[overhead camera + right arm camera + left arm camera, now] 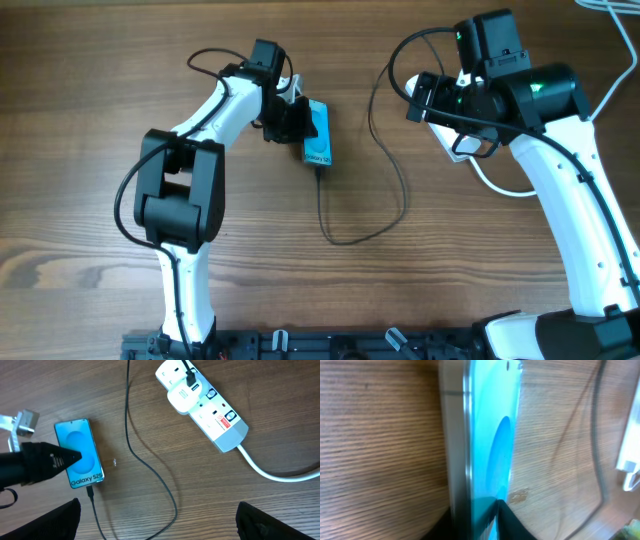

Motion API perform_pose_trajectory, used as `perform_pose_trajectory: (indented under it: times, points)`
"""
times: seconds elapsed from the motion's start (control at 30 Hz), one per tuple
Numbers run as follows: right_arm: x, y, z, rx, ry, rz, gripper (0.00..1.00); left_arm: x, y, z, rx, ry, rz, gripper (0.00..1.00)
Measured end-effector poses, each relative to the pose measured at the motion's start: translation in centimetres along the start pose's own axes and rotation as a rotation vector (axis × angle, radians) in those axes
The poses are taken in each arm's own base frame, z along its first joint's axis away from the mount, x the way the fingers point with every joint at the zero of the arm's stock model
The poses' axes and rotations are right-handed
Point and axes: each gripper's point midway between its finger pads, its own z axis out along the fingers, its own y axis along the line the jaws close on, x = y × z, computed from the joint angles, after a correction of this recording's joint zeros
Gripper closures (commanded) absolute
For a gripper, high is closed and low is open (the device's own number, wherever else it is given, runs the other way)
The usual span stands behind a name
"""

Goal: Plug charger to phone and switch on socket
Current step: 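Open the left gripper and move the right gripper to the power strip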

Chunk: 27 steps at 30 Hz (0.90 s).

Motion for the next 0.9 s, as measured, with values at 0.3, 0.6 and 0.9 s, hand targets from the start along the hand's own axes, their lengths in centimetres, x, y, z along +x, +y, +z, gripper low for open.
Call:
perform_pose_trajectory:
  times: [0.3,0.6,0.9]
  points:
    - [-0.2,-0.4,1.8,0.030,0.032,0.009,0.01,0.3,4.3,-2.1,-0.123,-0.002,-0.096,0.28]
    - [-6.6,-13.4,12.1,0.213,0.032,0.311,0.00,-0.7,-2.9,-26.0,-0.004,-0.601,-0.044,0.00]
    - [-5.6,-15.0,19.4,0.231,0.126,0.205,0.00,-0.6,-2.7,-26.0,-0.013,-0.601,-0.058,0.00]
